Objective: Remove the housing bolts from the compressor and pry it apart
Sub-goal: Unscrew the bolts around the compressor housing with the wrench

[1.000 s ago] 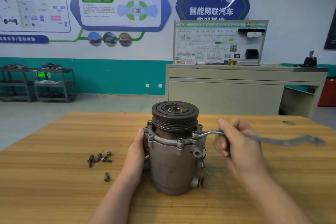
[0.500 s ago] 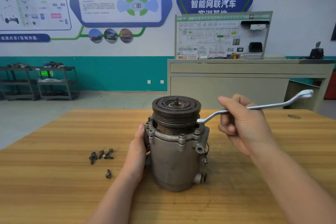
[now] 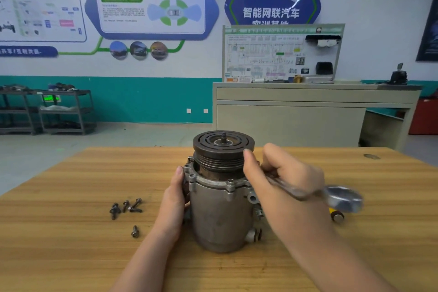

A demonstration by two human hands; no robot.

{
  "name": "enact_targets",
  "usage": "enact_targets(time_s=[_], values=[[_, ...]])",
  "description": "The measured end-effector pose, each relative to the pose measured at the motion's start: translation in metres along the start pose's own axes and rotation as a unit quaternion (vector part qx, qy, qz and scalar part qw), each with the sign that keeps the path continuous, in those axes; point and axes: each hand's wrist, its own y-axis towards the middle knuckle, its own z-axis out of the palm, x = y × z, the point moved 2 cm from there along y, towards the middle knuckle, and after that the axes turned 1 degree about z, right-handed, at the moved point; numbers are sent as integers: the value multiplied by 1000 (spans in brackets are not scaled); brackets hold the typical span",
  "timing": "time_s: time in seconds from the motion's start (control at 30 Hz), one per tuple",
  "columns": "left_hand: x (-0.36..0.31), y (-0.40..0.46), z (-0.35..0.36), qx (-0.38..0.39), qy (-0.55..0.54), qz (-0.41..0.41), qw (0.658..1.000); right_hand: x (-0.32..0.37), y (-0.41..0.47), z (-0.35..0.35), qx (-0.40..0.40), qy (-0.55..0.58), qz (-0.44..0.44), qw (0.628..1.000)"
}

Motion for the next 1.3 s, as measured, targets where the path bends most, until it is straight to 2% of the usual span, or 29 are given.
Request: enact_targets(time_s=[0.1,0.17,0.27,0.33,0.4,0.5,0.57,0.6,0.63,0.67,0.77,0.83,0.9,1.07,1.17,1.23,1.3], values=[[0,-1,0,4,13,3,1000,-1,-5,2,-14,-4,19,1000],[-1,-3,0,10,17,5,1000,-12,-11,0,-23,83,88,992],[-2,-4,0,10,12,0,1000,-35,-8,-7,3,212,203,956],[-1,-4,0,11,12,-1,1000,-56,5,-10,59,321,269,906],[-1,-3,0,12,8,-3,1000,-78,19,-6,130,444,336,820],[1,-2,0,10,2,-6,1000,-98,30,13,236,548,397,697],[2,-1,-1,11,0,-5,1000,-102,31,21,240,602,400,648],[2,-1,-1,11,2,-3,1000,-102,33,21,220,618,398,641],[2,-1,-1,11,4,-1,1000,-101,35,19,190,621,392,652],[2,0,-1,11,6,2,1000,-99,38,15,152,609,383,678],[0,0,-1,12,5,14,1000,-86,38,-4,40,497,339,798],[0,-1,-1,14,4,13,1000,-70,32,-14,-4,362,282,888],[2,-2,-1,15,5,12,1000,-56,24,-16,-18,245,219,944],[2,-4,0,21,3,9,1000,-34,4,-13,-10,103,110,989],[1,-3,-1,23,-1,4,1000,-20,-2,-8,-10,44,8,999],[1,-4,-1,25,0,1,1000,-12,-4,-6,-1,19,-19,1000],[3,-5,0,5,28,36,999,-11,-7,-4,16,-4,-17,1000]])
